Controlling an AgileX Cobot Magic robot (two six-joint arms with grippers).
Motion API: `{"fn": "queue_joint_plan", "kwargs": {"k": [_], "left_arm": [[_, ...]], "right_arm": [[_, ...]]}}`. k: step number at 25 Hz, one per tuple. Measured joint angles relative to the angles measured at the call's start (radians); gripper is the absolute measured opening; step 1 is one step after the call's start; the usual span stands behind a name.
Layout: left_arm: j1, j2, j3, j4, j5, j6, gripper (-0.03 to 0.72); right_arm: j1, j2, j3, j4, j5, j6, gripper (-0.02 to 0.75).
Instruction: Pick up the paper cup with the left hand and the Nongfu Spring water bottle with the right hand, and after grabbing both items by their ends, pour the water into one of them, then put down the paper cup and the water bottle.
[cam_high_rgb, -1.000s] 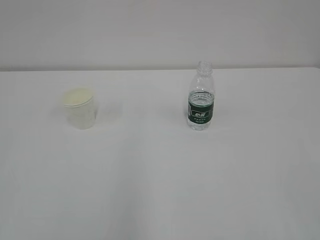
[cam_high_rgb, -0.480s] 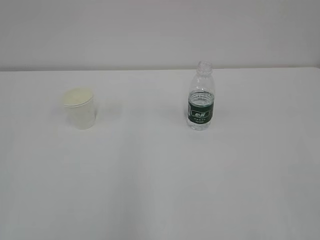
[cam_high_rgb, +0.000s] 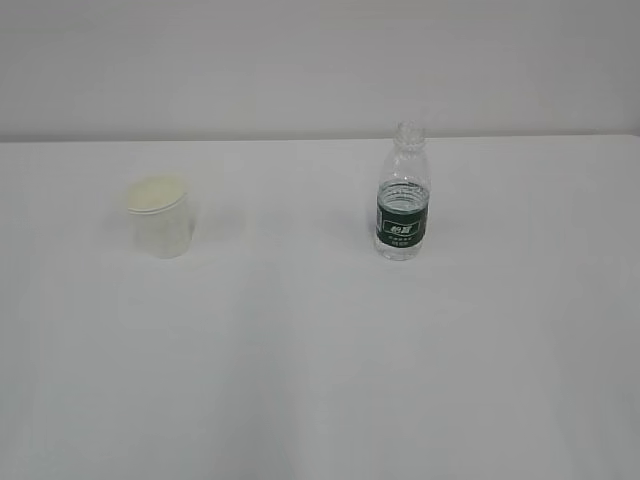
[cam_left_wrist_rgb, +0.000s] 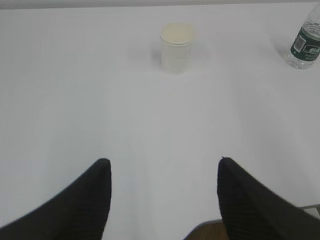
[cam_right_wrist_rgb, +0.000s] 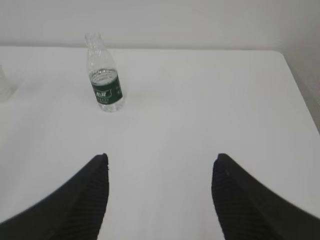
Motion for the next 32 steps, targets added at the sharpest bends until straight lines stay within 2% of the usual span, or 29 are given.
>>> {"fn": "queue_joint_plan", "kwargs": {"k": [8, 19, 25, 32], "left_arm": [[0.000, 0.159, -0.026, -0.027, -0.202, 0.000, 0.473], [0.000, 0.239, -0.028, -0.031, -0.373, 0.000, 0.472], [-0.001, 0.293, -0.028, -0.025, -0.483, 0.000, 0.470], [-0.049, 0.414, -0.028, -0.004, -0.622, 0.000, 0.470]], "right_arm": [[0.000, 0.096, -0.021, 0.076, -0.151, 0.000, 0.488], [0.000, 0.197, -0.021, 0.093, -0.307, 0.001, 0.484], [0.000, 0.287, -0.021, 0.099, -0.464, 0.001, 0.484], [0.029, 0.398, -0.021, 0.103, -0.624, 0.001, 0.483]]}}
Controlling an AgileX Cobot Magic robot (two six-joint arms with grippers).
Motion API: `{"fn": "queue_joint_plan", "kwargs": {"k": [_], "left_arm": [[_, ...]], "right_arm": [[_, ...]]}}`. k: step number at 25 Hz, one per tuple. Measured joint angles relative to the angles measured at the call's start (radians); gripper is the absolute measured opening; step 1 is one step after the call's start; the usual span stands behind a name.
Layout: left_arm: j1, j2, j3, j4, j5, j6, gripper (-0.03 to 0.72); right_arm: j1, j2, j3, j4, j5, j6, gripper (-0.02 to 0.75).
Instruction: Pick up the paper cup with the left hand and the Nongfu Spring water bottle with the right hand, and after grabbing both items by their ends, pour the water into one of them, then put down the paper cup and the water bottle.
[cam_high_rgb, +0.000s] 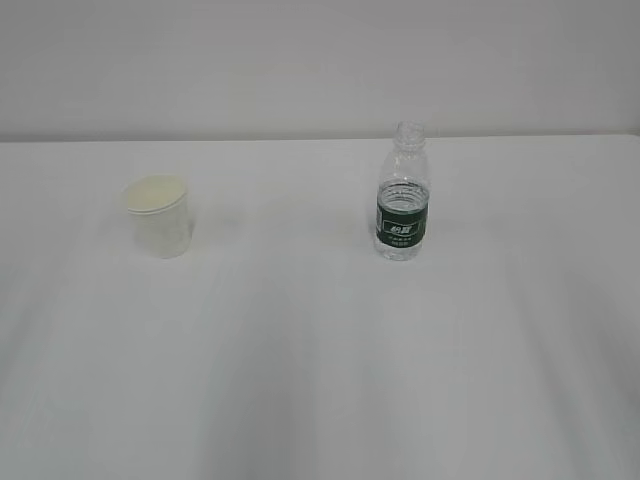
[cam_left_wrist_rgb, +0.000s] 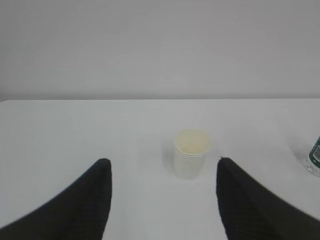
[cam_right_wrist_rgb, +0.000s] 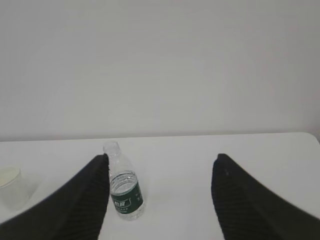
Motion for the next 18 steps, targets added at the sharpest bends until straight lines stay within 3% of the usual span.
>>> {"fn": "queue_joint_plan", "kwargs": {"k": [9, 18], "left_arm": [[-0.021, 0.143, 0.000, 0.006, -0.156, 0.000, 0.468], [-0.021, 0.257, 0.000, -0.061, -0.267, 0.000, 0.463]], "right_arm": [[0.000, 0.156, 0.000, 0.002, -0.252, 0.000, 0.483], [0.000, 0.322, 0.000, 0.011, -0.302, 0.001, 0.483]]}}
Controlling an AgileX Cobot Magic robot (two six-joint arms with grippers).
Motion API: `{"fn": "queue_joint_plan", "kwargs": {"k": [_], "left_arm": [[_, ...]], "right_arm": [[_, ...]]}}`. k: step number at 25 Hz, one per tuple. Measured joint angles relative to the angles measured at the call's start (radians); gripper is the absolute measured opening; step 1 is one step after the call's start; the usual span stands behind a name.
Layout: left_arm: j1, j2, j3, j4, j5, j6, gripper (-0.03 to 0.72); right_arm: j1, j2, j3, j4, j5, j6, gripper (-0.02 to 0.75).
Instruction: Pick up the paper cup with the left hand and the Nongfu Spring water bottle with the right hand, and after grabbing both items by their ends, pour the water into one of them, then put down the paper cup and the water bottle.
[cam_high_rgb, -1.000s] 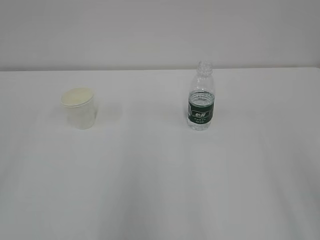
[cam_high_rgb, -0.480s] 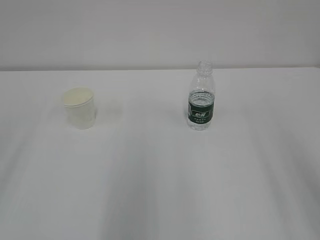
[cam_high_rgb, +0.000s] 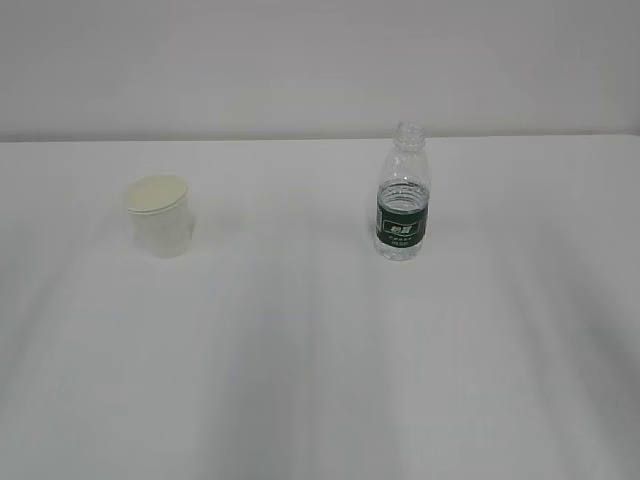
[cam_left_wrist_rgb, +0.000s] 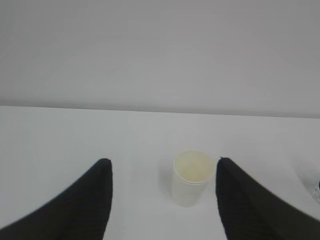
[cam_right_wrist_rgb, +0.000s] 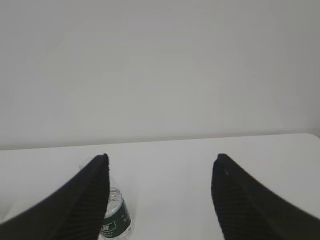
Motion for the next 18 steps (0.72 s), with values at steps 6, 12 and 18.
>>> {"fn": "queue_joint_plan", "kwargs": {"k": [6, 12, 18], "left_arm": [[-0.022, 0.120, 0.000, 0.002, -0.074, 0.000, 0.461], [-0.094, 0.234, 0.000, 0.046, -0.193, 0.000, 0.421], [-0.100, 0.330, 0.000, 0.047, -0.304, 0.000, 0.413]], "right_arm": [[0.062, 0.078, 0.000, 0.004, -0.022, 0.000, 0.483], [0.186, 0.225, 0.021, 0.004, -0.161, 0.000, 0.483], [0.193, 0.292, 0.052, -0.012, -0.288, 0.002, 0.483]]}}
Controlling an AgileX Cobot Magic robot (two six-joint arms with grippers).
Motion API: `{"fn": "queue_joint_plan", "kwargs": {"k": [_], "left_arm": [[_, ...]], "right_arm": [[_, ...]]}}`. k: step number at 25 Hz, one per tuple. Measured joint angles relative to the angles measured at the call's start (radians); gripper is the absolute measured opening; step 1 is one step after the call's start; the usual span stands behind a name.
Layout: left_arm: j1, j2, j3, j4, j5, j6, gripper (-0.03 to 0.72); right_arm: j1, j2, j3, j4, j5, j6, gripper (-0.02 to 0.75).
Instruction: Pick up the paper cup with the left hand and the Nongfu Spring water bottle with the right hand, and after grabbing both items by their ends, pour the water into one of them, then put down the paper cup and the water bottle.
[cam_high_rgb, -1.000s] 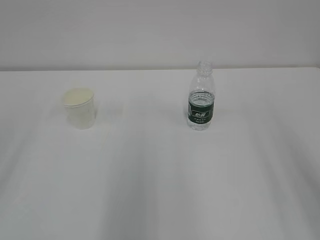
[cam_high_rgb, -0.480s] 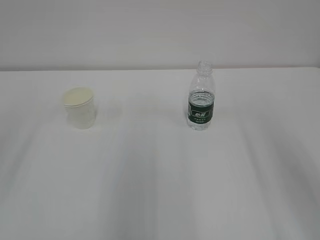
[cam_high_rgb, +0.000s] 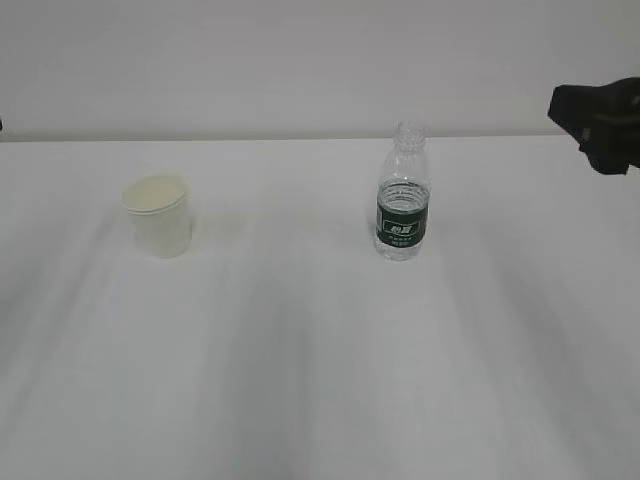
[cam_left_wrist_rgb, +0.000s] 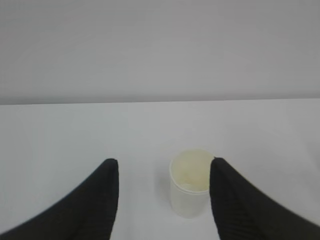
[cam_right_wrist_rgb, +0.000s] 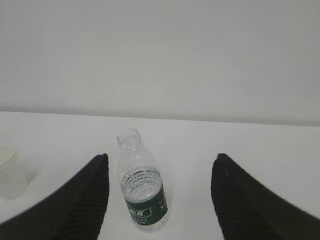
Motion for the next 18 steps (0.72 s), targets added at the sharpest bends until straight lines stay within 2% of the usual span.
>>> {"fn": "queue_joint_plan", "kwargs": {"k": [6, 12, 18], "left_arm": [[-0.017, 0.067, 0.043, -0.013, -0.174, 0.000, 0.412], [-0.094, 0.109, 0.172, -0.026, -0.405, 0.000, 0.410], [-0.205, 0.149, 0.270, -0.028, -0.542, 0.000, 0.401]], "right_arm": [[0.000, 0.009, 0.107, -0.019, -0.160, 0.000, 0.483], [0.000, 0.060, 0.231, -0.056, -0.375, 0.042, 0.483], [0.000, 0.173, 0.247, -0.165, -0.518, 0.123, 0.483]]}}
